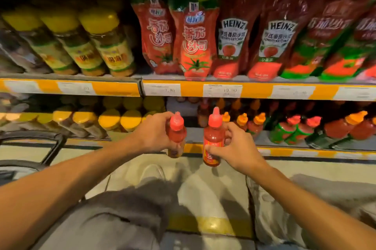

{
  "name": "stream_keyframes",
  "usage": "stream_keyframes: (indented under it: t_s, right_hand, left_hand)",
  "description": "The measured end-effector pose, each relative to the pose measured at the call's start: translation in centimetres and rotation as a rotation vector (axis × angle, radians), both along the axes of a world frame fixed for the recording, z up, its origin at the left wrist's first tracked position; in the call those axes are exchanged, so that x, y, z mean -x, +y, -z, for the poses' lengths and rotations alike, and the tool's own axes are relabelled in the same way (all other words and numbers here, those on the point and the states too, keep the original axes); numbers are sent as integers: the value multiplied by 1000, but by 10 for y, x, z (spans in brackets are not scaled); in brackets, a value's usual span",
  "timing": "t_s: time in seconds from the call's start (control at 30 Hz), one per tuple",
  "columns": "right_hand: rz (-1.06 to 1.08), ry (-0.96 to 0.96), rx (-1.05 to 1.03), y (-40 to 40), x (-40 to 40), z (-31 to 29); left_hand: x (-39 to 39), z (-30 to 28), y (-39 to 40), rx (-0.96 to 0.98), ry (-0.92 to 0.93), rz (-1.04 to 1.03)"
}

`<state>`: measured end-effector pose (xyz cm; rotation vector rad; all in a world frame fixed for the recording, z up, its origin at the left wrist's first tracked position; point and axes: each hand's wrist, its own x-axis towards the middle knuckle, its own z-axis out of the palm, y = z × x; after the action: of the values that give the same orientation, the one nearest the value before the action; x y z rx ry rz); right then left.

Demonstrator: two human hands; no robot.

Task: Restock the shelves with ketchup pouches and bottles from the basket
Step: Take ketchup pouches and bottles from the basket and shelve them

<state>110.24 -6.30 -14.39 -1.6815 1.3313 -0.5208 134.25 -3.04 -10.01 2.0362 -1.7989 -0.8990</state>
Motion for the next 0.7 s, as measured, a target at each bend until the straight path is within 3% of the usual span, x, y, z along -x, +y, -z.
stream_keyframes:
  t_s: [0.17,0.37,0.57,0.7]
  right_hand:
    - [73,-47,15,-11,-16,58]
    - [68,-36,49,-17,-31,91]
    - [154,-69,52,-24,-49,104]
    - [186,-89,49,-31,-59,109]
  left_hand:
    - [4,63,-34,65,12,-35]
    - [-1,104,-67,104,2,-232]
    - [-11,122,-99,-11,-31,-388]
    - [-7,134,-114,-119,-71,-374]
